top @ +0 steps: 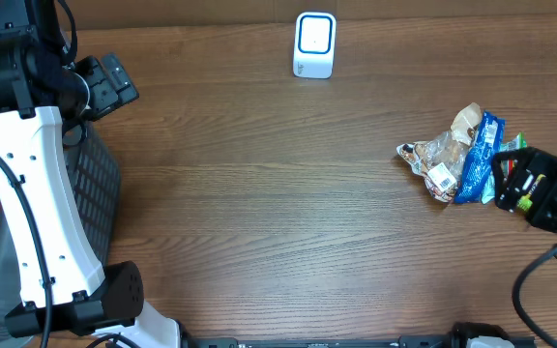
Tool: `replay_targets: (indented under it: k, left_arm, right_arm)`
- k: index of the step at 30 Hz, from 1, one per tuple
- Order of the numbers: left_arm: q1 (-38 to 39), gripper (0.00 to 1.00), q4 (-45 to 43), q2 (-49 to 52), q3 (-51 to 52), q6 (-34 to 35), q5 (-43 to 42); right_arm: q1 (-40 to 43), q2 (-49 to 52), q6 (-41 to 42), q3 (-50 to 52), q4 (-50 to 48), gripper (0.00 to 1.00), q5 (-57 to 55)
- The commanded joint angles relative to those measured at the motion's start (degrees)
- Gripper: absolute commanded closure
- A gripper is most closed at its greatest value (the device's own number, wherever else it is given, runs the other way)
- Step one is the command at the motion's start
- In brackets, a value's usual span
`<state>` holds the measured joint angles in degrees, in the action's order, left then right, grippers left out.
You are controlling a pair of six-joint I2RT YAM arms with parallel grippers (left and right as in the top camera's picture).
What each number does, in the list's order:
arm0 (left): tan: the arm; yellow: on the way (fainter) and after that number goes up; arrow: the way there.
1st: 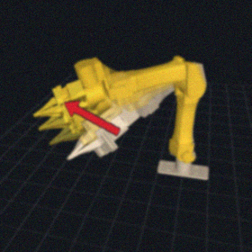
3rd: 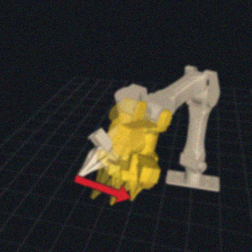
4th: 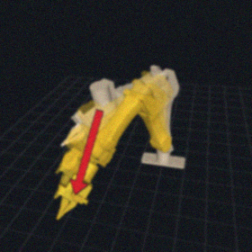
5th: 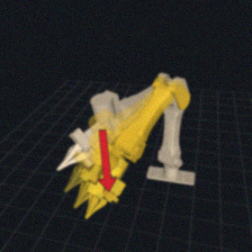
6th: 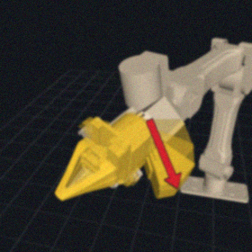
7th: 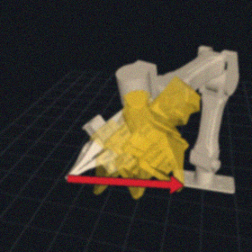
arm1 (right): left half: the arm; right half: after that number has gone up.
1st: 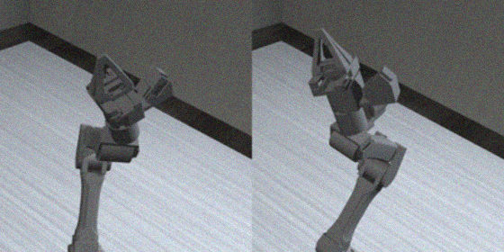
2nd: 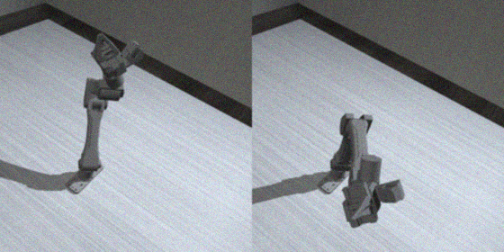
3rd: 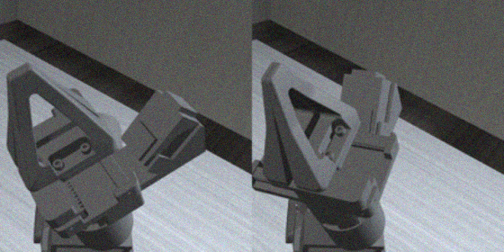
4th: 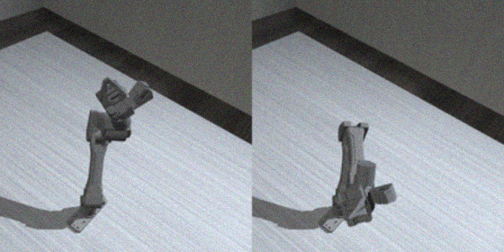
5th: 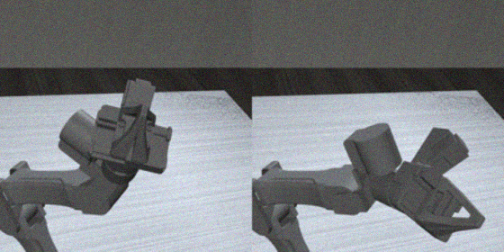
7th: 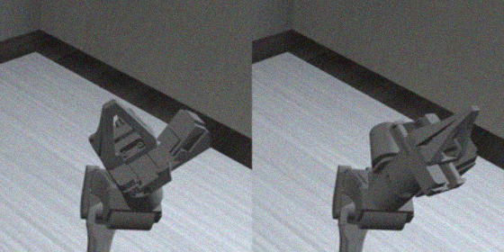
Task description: Scan the item barcode
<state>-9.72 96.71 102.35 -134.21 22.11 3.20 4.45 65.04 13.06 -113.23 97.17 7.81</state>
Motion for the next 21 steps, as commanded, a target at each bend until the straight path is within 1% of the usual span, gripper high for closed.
replay_targets:
  k: [1, 3, 4, 6, 9, 12, 15, 17, 19, 21]
  left_arm:
    - [0.5, 0.00, 0.1, 0.4, 0.1, -0.2, 0.0]
    - [0.5, 0.00, 0.1, 0.4, 0.1, -0.3, 0.0]
    - [0.5, 0.01, 0.1, 0.4, 0.1, -0.3, 0.0]
    - [0.5, 0.00, 0.1, 0.4, 0.1, -0.3, 0.0]
    - [0.5, 0.00, 0.1, 0.4, 0.1, -0.2, 0.0]
    - [0.5, 0.00, 0.1, 0.4, 0.1, -0.2, 0.0]
    - [0.5, 0.00, 0.1, 0.4, 0.1, -0.3, 0.0]
    - [0.5, 0.00, 0.1, 0.4, 0.1, -0.3, 0.0]
    - [0.5, 0.00, 0.1, 0.4, 0.1, -0.3, 0.0]
    - [0.5, 0.00, 0.1, 0.4, 0.1, -0.2, 0.0]
  right_arm:
    - [-0.2, -1.8, -0.7, 0.8, -0.1, 0.00, -8.2]
    - [-0.2, -2.4, -0.7, 2.4, -0.8, 0.00, -11.0]
    - [-0.2, -3.6, -0.7, 4.6, -2.9, 0.00, -12.3]
    - [-0.2, -7.3, -0.8, 11.4, -10.6, 0.00, -13.4]
    - [-0.2, -15.4, -0.9, 25.6, -25.3, 0.00, -14.1]
    - [-0.2, -27.1, -0.9, 44.6, -43.7, 0.00, -15.2]
    - [-0.2, -38.9, -0.9, 63.0, -59.0, 0.00, -15.3]
    - [-0.2, -43.8, 0.1, 70.9, -64.7, 0.00, -15.0]
    - [-0.2, -49.7, 2.2, 82.1, -72.7, 0.00, -15.1]
    - [-0.3, -53.4, 3.8, 91.0, -80.3, 0.00, -15.1]
